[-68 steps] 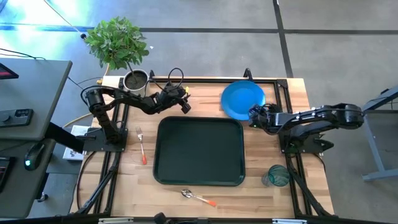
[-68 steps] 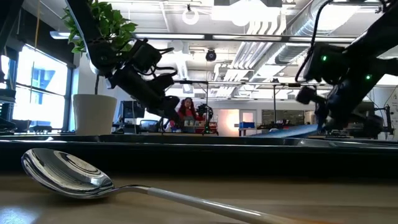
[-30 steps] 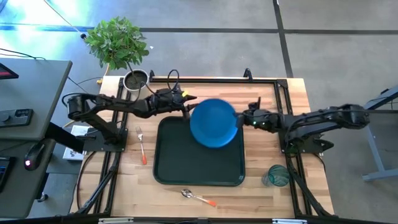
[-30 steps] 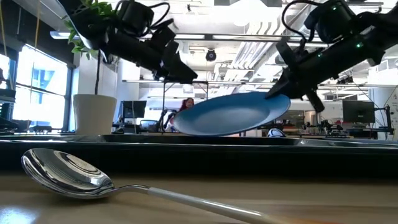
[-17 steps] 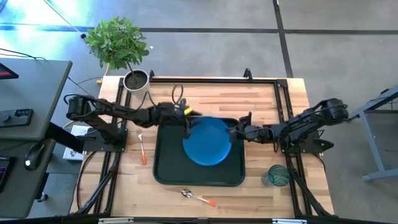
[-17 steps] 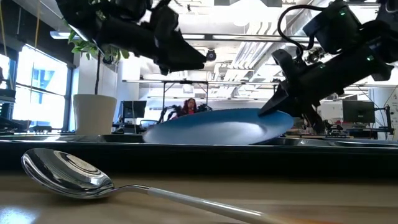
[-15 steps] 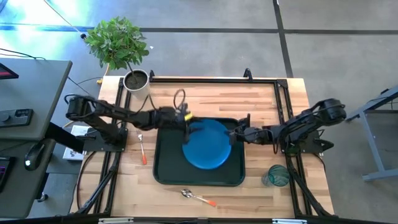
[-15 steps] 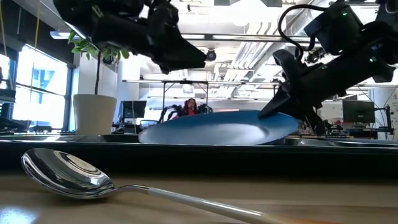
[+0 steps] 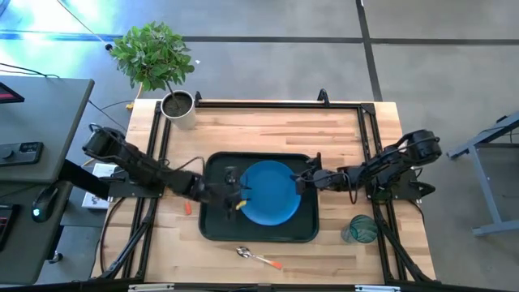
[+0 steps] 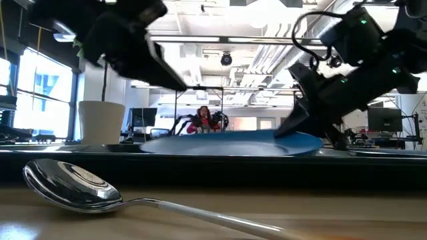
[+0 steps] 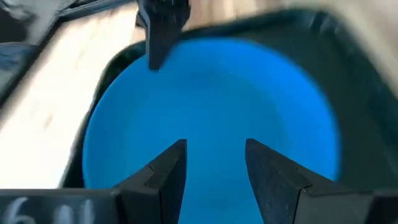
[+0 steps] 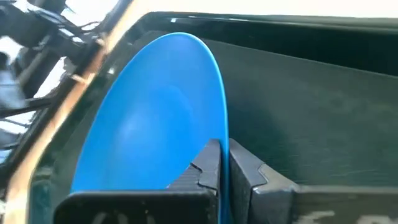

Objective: Pick and place plate/cup/fork/spoon on tray
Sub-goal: Put the blue plate on the black tray

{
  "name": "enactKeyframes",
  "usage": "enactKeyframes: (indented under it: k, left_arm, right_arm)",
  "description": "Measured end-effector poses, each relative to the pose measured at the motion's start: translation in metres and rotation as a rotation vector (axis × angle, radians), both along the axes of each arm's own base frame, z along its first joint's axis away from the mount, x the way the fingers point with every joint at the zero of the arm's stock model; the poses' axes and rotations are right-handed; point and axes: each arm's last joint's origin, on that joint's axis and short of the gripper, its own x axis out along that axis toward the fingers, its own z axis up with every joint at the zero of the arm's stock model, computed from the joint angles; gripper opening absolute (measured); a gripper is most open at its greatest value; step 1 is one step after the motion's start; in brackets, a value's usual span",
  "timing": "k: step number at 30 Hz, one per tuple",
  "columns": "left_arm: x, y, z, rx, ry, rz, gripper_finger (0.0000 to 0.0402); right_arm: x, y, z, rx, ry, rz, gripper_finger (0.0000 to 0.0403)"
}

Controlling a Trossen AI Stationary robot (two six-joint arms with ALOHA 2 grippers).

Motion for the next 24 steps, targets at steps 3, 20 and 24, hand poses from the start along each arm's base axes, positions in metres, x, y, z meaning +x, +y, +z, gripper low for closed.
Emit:
enactKeyframes:
  k: [3, 20, 24]
  left_arm:
    - [-0.005, -0.003, -0.001, 0.174, 0.019, 0.051, 0.0154]
    - [-0.013, 0.016, -0.012, 0.19, 0.118, 0.274, 0.0154]
    - [-0.015, 0.015, -0.015, 0.128, 0.155, 0.256, 0.0154]
  right_arm:
    - [0.014, 0.001, 0.006, -0.027, 0.018, 0.019, 0.0]
    - [0.041, -0.007, 0.024, -0.141, 0.353, -0.013, 0.0035]
    - [0.039, -0.002, 0.026, -0.164, 0.36, 0.015, 0.0091]
